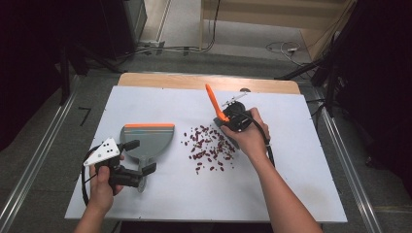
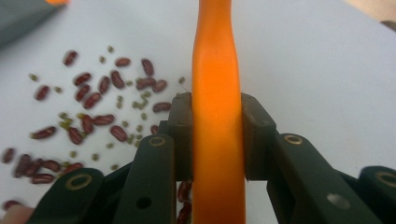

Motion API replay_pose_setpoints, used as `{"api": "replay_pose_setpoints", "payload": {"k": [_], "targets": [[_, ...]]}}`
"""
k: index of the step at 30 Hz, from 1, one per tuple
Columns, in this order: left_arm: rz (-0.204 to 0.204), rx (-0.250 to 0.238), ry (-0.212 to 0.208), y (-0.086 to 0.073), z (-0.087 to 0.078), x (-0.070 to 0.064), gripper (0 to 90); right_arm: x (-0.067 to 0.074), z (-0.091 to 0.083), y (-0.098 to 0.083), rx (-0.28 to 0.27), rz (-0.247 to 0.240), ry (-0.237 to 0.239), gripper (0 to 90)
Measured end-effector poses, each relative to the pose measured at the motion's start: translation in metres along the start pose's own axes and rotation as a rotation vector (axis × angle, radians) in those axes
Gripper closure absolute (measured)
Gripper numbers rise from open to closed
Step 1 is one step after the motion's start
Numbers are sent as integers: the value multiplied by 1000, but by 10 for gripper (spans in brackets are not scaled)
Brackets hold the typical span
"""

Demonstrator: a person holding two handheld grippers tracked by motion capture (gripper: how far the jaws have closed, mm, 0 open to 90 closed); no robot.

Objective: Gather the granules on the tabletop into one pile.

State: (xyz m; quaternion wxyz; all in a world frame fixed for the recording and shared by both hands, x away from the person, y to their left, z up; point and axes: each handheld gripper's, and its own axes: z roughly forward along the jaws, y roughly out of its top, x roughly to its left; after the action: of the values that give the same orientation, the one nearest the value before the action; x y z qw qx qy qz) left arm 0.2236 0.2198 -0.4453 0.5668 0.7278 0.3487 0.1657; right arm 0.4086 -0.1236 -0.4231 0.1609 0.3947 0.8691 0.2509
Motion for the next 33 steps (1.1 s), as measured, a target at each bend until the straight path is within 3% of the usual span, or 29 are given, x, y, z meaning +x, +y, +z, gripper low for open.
{"api": "replay_pose_setpoints", "payload": {"k": [1,4,5,8,10,11,12,16,19,22,29,33], "targets": [[-2,-4,0,0,0,0,0,5,-9,-1,-44,16,55,688],[-6,-7,1,1,-1,1,0,22,-17,-1,-77,24,134,688],[-9,-8,1,0,-1,1,0,30,-17,-1,-81,28,163,687],[-10,-10,5,0,-2,2,0,51,-15,0,-83,107,230,687],[-8,-10,7,0,-3,2,0,60,-10,2,-73,163,304,688],[-9,-13,6,0,-3,2,0,60,-10,2,-73,163,304,688],[-9,-13,6,0,-3,2,0,70,-4,4,-57,186,327,688],[-10,-19,6,1,-4,3,0,81,4,7,-43,212,346,689],[-12,-17,8,0,-5,3,0,86,14,8,-21,231,311,689],[-12,-15,8,0,-4,3,0,85,26,6,11,270,346,689],[-13,-18,8,0,-4,3,0,72,31,1,15,297,286,687],[-11,-12,8,0,-3,3,0,58,29,-5,8,317,293,687]]}}
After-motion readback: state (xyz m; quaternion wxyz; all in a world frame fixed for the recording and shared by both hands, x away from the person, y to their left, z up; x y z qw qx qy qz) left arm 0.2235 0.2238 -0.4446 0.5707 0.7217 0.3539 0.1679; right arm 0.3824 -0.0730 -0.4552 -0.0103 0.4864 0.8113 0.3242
